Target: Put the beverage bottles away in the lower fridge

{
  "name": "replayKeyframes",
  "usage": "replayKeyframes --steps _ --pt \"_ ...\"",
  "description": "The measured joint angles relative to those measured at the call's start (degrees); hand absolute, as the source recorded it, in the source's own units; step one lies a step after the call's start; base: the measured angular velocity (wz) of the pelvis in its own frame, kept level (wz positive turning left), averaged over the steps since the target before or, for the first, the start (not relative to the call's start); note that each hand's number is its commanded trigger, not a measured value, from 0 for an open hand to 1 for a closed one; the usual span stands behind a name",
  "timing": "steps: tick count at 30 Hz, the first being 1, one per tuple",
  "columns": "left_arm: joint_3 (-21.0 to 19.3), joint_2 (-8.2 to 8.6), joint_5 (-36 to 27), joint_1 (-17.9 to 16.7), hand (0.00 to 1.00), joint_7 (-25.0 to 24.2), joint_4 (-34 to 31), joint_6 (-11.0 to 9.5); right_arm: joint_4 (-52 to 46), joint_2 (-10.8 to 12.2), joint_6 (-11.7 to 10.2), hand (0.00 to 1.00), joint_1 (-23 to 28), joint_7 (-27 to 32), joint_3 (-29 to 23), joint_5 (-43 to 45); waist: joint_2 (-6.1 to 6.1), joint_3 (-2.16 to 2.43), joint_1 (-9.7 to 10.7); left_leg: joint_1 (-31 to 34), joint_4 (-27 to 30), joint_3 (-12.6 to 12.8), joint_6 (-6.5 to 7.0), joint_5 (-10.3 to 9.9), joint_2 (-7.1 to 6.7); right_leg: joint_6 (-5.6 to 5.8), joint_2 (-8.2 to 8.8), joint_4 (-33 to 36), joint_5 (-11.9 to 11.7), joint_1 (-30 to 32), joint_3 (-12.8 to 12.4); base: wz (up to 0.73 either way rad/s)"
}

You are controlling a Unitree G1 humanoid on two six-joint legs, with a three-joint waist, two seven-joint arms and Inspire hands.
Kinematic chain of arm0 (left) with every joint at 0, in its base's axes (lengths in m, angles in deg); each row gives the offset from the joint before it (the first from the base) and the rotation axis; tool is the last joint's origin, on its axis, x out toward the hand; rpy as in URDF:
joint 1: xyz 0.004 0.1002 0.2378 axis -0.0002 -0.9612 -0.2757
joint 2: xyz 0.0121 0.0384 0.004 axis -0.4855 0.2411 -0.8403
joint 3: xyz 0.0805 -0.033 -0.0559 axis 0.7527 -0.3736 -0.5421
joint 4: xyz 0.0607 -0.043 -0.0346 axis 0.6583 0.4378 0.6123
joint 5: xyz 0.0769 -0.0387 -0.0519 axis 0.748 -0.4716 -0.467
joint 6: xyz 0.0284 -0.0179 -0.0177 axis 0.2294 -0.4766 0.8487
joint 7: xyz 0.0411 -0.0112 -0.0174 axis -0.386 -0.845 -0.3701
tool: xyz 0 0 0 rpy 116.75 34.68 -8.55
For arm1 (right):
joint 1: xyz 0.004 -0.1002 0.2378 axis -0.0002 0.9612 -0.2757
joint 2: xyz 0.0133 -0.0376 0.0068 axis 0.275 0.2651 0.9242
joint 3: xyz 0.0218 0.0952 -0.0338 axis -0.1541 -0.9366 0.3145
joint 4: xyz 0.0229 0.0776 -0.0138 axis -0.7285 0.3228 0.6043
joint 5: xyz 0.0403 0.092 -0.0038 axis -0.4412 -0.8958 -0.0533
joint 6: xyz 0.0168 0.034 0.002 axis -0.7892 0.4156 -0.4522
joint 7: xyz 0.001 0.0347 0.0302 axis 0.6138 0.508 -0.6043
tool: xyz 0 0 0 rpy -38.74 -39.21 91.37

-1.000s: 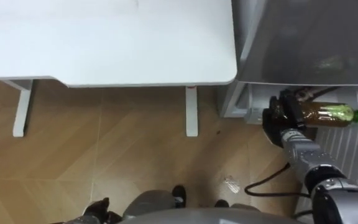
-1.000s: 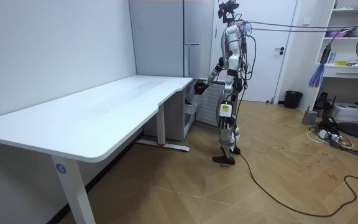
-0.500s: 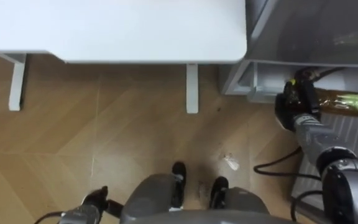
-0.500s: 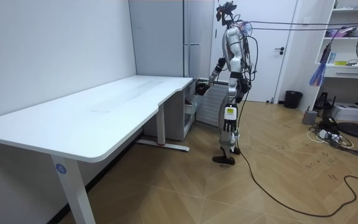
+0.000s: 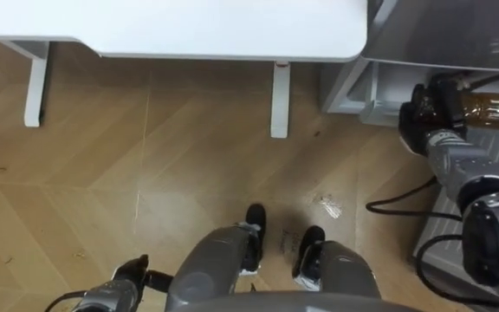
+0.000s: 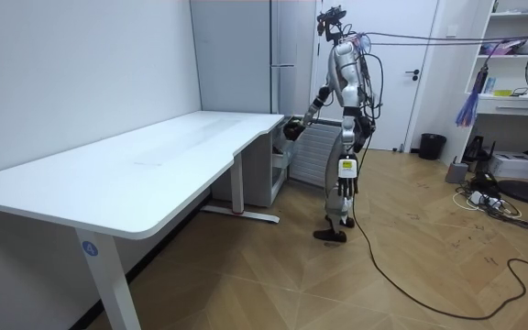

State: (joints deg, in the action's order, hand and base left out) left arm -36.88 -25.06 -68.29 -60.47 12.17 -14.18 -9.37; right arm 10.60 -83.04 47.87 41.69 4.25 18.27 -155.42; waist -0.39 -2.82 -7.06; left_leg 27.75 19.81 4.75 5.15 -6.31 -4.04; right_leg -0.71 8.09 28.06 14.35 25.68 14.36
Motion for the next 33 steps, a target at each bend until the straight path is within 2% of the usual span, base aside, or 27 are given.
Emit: replayKeyframes --steps 3,10,17,21,25,28,33 --pt "2.2 -0.12 -1.5 0.6 0.00 0.0 0.0 -0.1 1.1 -0.5 0.9 1.00 -1.2 0.0 0.1 1.5 0.28 -0.17 0.3 0.0 0.0 0.0 0.00 0.0 -0.30 -0.03 0.47 1.0 0.5 0.3 0.1 0.05" --pt "2.3 -1.15 -1.5 2.6 0.00 -0.1 0.0 -1.1 1.5 -1.6 1.1 1.00 -3.1 1.3 0.1 2.1 0.72 -0.46 0.1 2.2 1.5 0.7 0.16 0.1 -0.43 -0.06 1.14 2.7 1.0 2.9 -0.2 0.00" --pt "2.9 -2.83 -1.5 2.7 0.00 0.2 0.5 -1.3 1.5 -2.4 1.1 1.00 -6.0 3.1 0.1 1.4 0.69 -0.46 0.0 5.9 3.5 0.9 0.31 0.2 -0.59 -0.35 1.73 5.6 1.6 6.8 -0.2 0.04" --pt "2.9 -2.86 -1.4 2.4 0.00 1.0 0.6 -1.3 1.1 -3.5 0.8 1.00 -7.1 4.1 0.1 1.6 0.55 -0.38 -1.2 8.0 5.0 1.1 0.32 0.1 -0.48 -0.51 1.80 7.1 1.8 8.8 -0.4 0.03" --pt "3.0 -2.86 -1.5 2.3 0.00 1.2 0.8 -1.0 1.0 -4.3 0.7 1.00 -7.4 4.2 0.1 1.6 0.41 -0.38 -1.4 9.4 6.3 1.1 0.38 0.1 -0.49 -0.60 1.85 8.7 2.2 9.9 -0.3 0.09" --pt "3.0 -2.64 -1.4 2.3 0.00 1.6 0.8 -0.8 1.0 -4.3 0.6 1.00 -7.4 4.2 0.1 1.8 0.41 -0.38 -1.5 10.1 7.7 1.0 0.36 -0.3 -0.47 -0.73 1.82 9.8 2.8 10.6 -0.5 0.03" --pt "5.1 -2.63 -1.5 2.2 0.00 2.8 0.4 -0.8 0.0 -4.3 -0.3 1.00 -7.2 4.5 0.3 1.6 0.37 -0.33 -2.0 13.0 13.3 1.2 0.28 -2.7 -0.46 -0.94 2.88 15.6 5.2 13.3 -1.4 0.01"
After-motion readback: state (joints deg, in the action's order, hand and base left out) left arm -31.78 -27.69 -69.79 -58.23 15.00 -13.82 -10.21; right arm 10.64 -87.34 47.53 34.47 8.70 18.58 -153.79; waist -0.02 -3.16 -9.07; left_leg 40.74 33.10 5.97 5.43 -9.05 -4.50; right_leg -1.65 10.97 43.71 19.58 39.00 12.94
